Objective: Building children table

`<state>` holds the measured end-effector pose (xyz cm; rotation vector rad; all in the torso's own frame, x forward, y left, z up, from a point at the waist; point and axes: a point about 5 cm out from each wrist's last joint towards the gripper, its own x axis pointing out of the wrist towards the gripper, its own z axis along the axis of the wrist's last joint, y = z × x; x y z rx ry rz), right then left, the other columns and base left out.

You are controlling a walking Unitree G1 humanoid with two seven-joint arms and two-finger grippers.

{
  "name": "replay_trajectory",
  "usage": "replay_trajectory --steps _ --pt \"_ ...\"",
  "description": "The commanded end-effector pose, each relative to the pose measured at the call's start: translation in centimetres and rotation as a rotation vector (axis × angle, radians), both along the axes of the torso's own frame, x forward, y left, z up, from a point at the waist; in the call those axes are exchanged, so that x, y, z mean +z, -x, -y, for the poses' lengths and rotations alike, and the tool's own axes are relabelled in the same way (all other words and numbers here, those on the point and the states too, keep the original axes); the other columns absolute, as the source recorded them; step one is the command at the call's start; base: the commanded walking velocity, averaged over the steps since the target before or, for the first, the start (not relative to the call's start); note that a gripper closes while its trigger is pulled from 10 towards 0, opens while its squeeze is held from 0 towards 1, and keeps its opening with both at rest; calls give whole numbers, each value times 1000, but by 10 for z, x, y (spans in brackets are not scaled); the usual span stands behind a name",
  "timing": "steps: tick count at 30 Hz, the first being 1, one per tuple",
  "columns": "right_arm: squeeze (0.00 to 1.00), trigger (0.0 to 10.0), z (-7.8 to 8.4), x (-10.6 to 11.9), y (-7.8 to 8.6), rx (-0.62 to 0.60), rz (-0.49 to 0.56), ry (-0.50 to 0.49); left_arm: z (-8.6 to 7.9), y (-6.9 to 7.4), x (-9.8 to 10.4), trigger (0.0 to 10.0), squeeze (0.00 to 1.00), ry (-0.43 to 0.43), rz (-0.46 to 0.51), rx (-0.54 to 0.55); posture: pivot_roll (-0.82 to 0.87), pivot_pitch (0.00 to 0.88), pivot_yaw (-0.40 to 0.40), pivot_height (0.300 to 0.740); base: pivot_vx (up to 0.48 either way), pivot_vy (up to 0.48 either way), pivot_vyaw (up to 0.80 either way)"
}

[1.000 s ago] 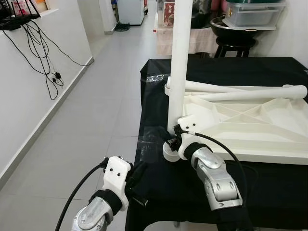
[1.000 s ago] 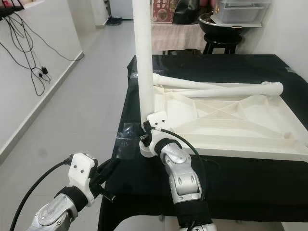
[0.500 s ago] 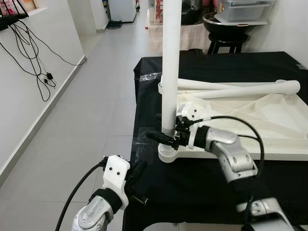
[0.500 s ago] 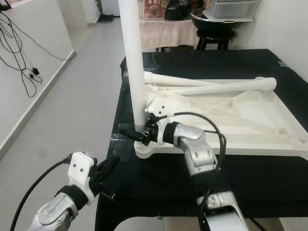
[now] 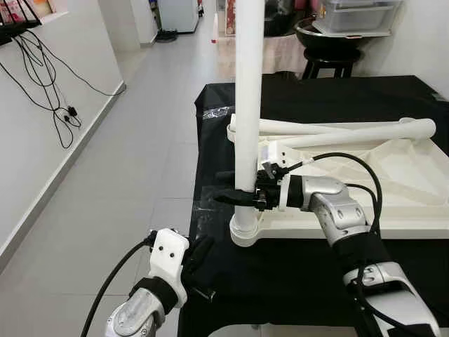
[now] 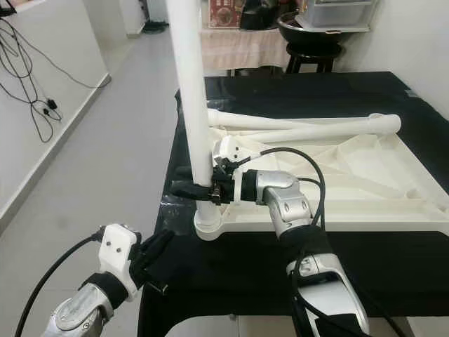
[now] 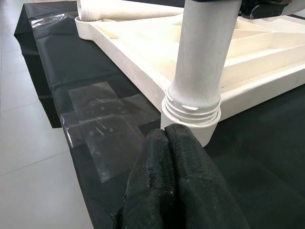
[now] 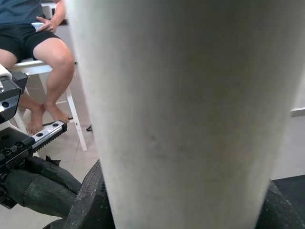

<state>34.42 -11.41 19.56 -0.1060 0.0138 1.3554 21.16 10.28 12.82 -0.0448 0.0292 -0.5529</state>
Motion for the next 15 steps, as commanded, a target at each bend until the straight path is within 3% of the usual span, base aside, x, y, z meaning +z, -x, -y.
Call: replay_trajectory --steps 1,3,6,7,9,10,11,12,13,15 --pt "0 0 -3 -7 5 43 -25 -4 0 2 0 10000 0 0 -6 -2 14 77 14 740 0 0 0" --pt "0 0 -1 -9 7 32 -18 2 0 3 0 10000 0 0 -6 -3 14 77 14 740 0 0 0" --pt "0 0 8 -16 8 -115 29 33 0 2 1 10000 0 3 -5 -3 4 81 10 740 0 0 0" --pt "0 0 8 -16 8 -115 29 33 0 2 1 10000 0 3 -5 -3 4 81 10 740 0 0 0" --pt "0 0 12 -24 8 -271 -3 49 0 3 1 10000 0 4 -3 -2 -4 89 3 740 0 0 0" --pt "0 0 12 -29 8 -416 -28 35 -1 3 2 10000 0 4 -2 -1 -6 90 2 740 0 0 0" --pt "0 0 12 -29 8 -416 -28 35 -1 3 2 10000 0 4 -2 -1 -6 90 2 740 0 0 0" --pt "0 0 10 -37 10 -683 -58 0 -2 3 2 10000 0 4 -1 0 -18 98 3 740 0 0 0" --pt "0 0 8 -50 22 -864 -120 -7 -3 3 3 10000 0 4 0 1 -18 102 5 740 0 0 0" --pt "0 0 -1 -66 44 -974 -159 5 -4 2 3 10000 0 3 1 0 -15 107 8 740 0 0 0"
